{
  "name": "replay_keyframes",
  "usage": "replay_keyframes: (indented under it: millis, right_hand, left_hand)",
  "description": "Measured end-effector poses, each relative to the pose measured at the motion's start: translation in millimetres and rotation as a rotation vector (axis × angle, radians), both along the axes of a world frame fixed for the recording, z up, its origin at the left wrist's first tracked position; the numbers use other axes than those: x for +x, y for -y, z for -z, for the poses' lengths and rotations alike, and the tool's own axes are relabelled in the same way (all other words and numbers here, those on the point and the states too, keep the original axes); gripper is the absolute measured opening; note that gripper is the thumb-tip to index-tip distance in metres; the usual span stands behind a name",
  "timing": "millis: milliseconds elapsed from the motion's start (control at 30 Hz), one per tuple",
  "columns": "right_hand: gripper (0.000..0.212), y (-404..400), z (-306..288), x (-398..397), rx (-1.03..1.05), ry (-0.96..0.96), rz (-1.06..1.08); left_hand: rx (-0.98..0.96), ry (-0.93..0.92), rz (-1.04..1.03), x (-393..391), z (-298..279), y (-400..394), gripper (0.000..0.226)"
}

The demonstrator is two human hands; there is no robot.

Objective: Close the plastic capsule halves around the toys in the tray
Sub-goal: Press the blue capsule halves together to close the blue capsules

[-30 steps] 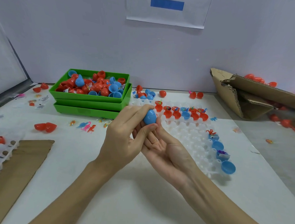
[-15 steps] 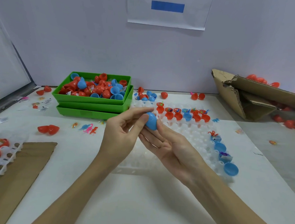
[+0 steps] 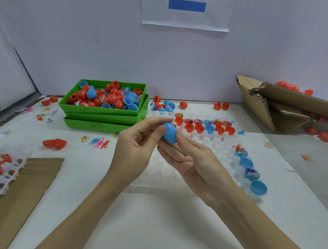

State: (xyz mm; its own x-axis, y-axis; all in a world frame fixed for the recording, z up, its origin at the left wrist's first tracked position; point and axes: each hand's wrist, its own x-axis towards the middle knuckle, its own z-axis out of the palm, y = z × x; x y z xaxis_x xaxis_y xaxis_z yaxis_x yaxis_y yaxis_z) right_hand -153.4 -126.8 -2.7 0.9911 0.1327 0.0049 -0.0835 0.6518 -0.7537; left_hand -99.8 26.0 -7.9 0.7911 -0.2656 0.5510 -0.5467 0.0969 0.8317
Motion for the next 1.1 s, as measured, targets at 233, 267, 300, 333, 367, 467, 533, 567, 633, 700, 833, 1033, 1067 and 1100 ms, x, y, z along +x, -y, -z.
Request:
replay_keyframes:
  millis: [233,267,300,333,367,467,533,567,633,700,833,1033,1067,1100]
  right_hand:
    - [0.03,-3.5,0.7,-1.9,-0.032,0.003,0.048]
    - [0.029,-4.1,0.7,-2.2,-0.036,0.005,0.057]
    - [0.029,-4.6,0.5,-2.3,-0.037,0.006,0.062]
    - [0.03,-4.9,0.5,-2.5,-0.038,0.008,0.065]
    - [0.032,-5.0,0.4,-2.4,-0.04,0.008,0.066]
    - [0.032,-5.3,0.1,-2.1,-0.039,0.003,0.073]
    - [0.031,-5.6,0.2,-2.1,-0.041,0.002,0.081]
    - [0.031,-5.7,0.3,-2.3,-0.043,0.005,0.083]
    - [0.031,-5.3,0.7,-2.5,-0.045,0.007,0.085]
    - [0.032,-4.5,1.2,-2.4,-0.053,0.008,0.095]
    - [0.039,-3.6,2.7,-3.3,-0.095,0.043,0.118]
    - [0.034,-3.6,4.4,-3.7,-0.149,0.072,0.145]
    - [0.033,-3.4,4.7,-3.2,-0.14,0.071,0.139]
    - [0.032,-3.3,4.6,-2.8,-0.122,0.072,0.125]
  left_hand:
    - [0.01,-0.004,0.022,1.8,1.1,-0.3,0.026]
    - [0.009,-0.01,0.024,2.2,1.5,-0.3,0.027]
    - [0.007,-0.018,0.026,2.6,1.7,-0.3,0.027]
    - [0.005,-0.025,0.027,2.8,1.8,-0.2,0.027]
    - [0.001,-0.03,0.027,2.8,2.0,0.3,0.027]
    - [-0.013,-0.045,0.021,2.6,2.6,1.5,0.026]
    - [-0.009,-0.038,0.022,2.7,3.0,1.7,0.025]
    - [-0.006,-0.034,0.021,2.8,3.2,1.6,0.025]
    - [0.003,-0.027,0.019,3.1,3.3,1.3,0.026]
    - [0.011,-0.018,0.019,3.0,2.8,1.2,0.026]
    - [0.029,-0.016,0.025,2.1,-0.4,-0.8,0.026]
    - [0.112,0.045,0.014,0.5,-0.6,-2.9,0.028]
    - [0.127,0.068,0.003,-0.4,0.4,-2.5,0.027]
    - [0.142,0.098,-0.011,-1.5,1.3,-2.0,0.027]
